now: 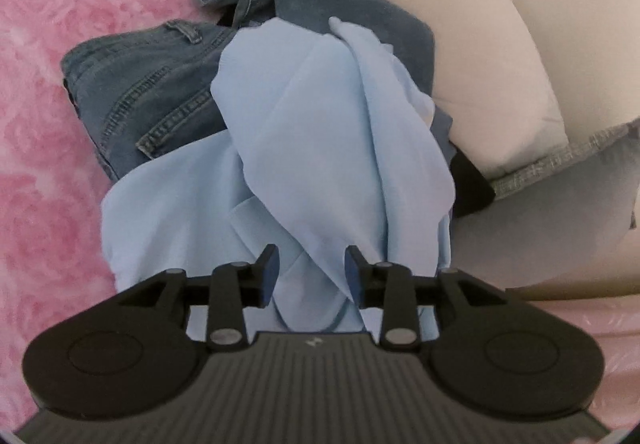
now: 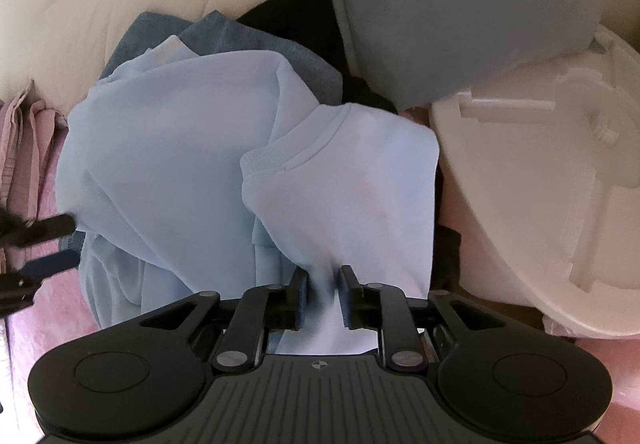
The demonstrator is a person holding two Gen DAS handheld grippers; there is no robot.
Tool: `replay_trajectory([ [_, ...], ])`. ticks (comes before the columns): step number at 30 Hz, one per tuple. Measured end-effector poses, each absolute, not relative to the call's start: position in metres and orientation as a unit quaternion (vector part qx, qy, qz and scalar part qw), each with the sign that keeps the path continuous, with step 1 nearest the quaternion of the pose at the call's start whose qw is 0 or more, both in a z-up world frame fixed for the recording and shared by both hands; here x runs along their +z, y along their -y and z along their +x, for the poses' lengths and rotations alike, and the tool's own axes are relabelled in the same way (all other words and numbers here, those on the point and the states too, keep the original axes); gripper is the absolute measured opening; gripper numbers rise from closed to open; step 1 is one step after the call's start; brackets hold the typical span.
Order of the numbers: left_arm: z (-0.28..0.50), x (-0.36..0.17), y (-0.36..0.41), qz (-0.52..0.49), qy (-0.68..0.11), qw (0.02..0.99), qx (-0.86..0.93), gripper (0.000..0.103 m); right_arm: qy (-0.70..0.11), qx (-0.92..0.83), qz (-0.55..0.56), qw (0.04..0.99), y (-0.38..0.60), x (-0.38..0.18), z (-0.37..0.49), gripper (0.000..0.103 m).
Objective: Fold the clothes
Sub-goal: 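Lift the light blue sweatshirt with both grippers and carry it across the bed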
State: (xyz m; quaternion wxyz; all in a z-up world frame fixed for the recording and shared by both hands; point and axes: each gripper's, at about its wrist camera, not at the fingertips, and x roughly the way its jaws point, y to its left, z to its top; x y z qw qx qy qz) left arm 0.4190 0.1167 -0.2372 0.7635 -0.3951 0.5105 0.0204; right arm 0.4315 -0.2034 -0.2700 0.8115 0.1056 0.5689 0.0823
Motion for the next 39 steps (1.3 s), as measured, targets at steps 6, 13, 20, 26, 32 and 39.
replay_trajectory([
  [6,0.443,-0.243,-0.117,-0.385,-0.492,0.780,0.039,0.041,-0.569,0.076,0.109,0.811,0.205,-0.275,0.437,0.024],
  [13,0.447,-0.246,-0.112,-0.348,-0.491,0.798,0.030,0.002,-0.541,0.072,0.101,0.832,0.213,-0.266,0.435,0.004],
  [20,0.430,-0.194,-0.104,-0.289,-0.452,0.844,-0.012,0.001,-0.434,0.043,0.140,0.889,0.234,-0.206,0.421,0.003],
  [26,0.395,-0.138,-0.108,-0.263,-0.396,0.880,-0.015,0.001,-0.308,0.085,0.175,0.931,0.234,-0.121,0.410,0.003],
  [32,0.320,-0.087,-0.146,-0.286,-0.329,0.899,0.025,0.001,-0.210,0.185,0.188,0.941,0.209,-0.035,0.374,0.003],
  [39,0.177,-0.030,-0.214,-0.323,-0.241,0.909,0.106,0.001,-0.135,0.322,0.213,0.912,0.150,0.048,0.324,0.003],
])
